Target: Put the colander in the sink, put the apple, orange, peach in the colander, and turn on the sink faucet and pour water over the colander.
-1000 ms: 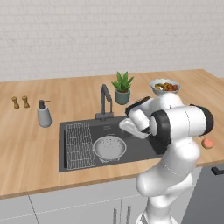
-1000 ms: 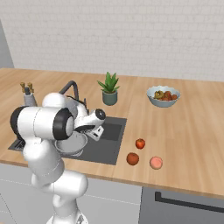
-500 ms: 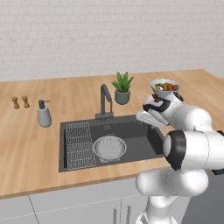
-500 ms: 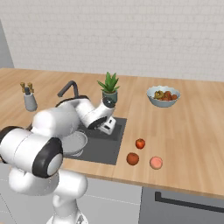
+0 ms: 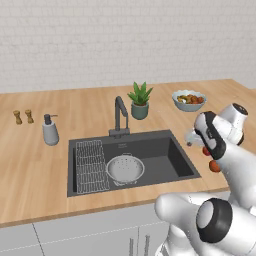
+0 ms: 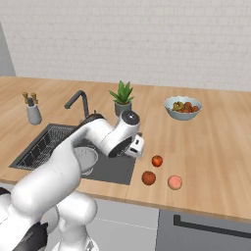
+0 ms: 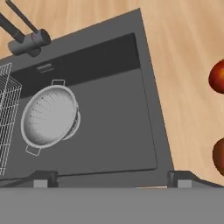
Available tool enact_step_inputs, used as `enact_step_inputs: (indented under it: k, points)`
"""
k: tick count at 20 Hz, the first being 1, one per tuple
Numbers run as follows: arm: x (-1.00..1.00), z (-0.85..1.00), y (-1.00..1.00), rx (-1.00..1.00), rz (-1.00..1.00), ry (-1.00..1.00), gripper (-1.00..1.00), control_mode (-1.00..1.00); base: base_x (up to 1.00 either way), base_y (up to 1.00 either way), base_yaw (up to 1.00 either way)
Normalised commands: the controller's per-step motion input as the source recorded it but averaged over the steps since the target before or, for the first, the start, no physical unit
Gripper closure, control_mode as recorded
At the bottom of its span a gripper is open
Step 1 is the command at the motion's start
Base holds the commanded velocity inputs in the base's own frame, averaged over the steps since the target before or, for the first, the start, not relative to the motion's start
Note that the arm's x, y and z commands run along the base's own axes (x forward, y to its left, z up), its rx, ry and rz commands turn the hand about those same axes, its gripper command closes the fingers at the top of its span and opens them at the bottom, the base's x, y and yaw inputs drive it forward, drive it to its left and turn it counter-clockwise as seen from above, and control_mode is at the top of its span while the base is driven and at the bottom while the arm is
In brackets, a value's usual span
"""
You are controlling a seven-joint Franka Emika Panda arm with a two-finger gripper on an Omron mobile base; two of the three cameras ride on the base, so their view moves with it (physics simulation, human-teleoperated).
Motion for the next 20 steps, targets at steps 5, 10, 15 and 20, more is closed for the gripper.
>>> enact_step_inputs:
  k: [5, 10, 15, 20]
  points:
    - [-0.64, 0.03, -0.65, -0.21, -0.05, 0.13, -1.00, -1.00, 0.00, 0.00, 0.00]
    - [-0.24, 0.00, -0.56, -0.21, -0.08, 0.24, -1.00, -1.00, 0.00, 0.00, 0.00]
    - [0.07, -0.06, -0.53, 0.00, -0.21, 0.19, -1.00, -1.00, 0.00, 0.00, 0.00]
    - [0.13, -0.11, -0.24, 0.00, -0.09, 0.12, -1.00, -1.00, 0.00, 0.00, 0.00]
